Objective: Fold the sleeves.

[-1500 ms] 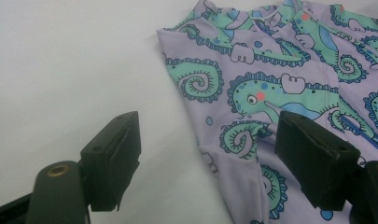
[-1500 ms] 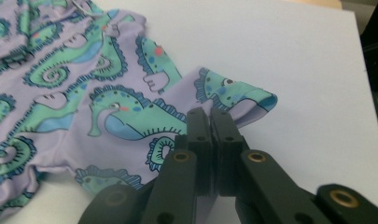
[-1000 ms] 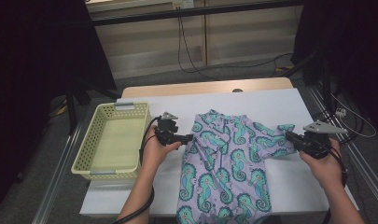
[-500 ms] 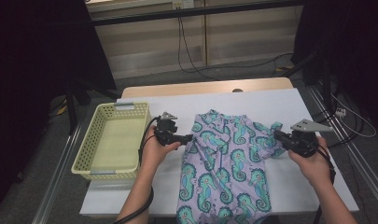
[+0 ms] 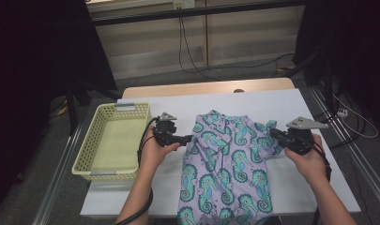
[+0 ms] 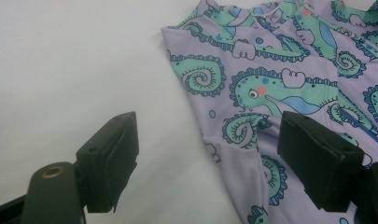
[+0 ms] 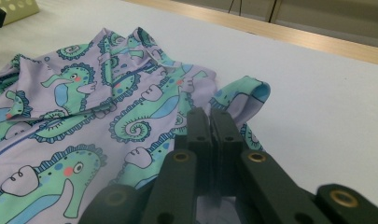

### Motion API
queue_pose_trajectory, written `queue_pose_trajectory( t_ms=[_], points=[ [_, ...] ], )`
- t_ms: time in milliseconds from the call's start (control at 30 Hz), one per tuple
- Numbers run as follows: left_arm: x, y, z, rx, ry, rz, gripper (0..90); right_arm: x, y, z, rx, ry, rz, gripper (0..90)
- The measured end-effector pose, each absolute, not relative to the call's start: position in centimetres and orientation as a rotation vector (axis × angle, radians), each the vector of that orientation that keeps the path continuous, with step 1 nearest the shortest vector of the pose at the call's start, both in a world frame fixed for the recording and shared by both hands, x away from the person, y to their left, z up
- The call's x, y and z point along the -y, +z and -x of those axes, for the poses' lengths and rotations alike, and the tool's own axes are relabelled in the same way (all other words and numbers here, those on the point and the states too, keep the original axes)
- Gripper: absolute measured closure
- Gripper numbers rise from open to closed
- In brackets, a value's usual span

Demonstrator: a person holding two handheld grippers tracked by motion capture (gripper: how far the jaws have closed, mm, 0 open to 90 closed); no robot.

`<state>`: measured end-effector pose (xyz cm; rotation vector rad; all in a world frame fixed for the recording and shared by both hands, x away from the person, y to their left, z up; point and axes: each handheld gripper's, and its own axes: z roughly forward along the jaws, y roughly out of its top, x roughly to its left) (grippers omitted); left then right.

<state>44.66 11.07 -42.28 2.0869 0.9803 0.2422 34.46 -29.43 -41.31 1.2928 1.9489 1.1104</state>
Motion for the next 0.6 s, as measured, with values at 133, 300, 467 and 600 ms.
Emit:
queue_pose_trajectory(
  t_ms=[133,300,467,600],
  points=[
    [-11.19,-42.20,-44.67,-0.979,0.249,-2.091,20.6,29.29,-41.34,-34.61,-1.949,1.118,-1.298,88.2],
    [-11.17,-42.11,-44.63,-0.978,0.246,-2.085,20.4,29.12,-41.29,-34.71,-1.948,1.130,-1.297,88.1],
    [-11.20,-42.05,-44.61,-0.978,0.252,-2.086,20.3,29.09,-41.33,-34.89,-1.944,1.139,-1.294,88.1],
    [-11.25,-42.05,-44.63,-0.978,0.250,-2.090,20.3,28.86,-41.33,-35.16,-1.951,1.139,-1.291,88.1]
  ],
)
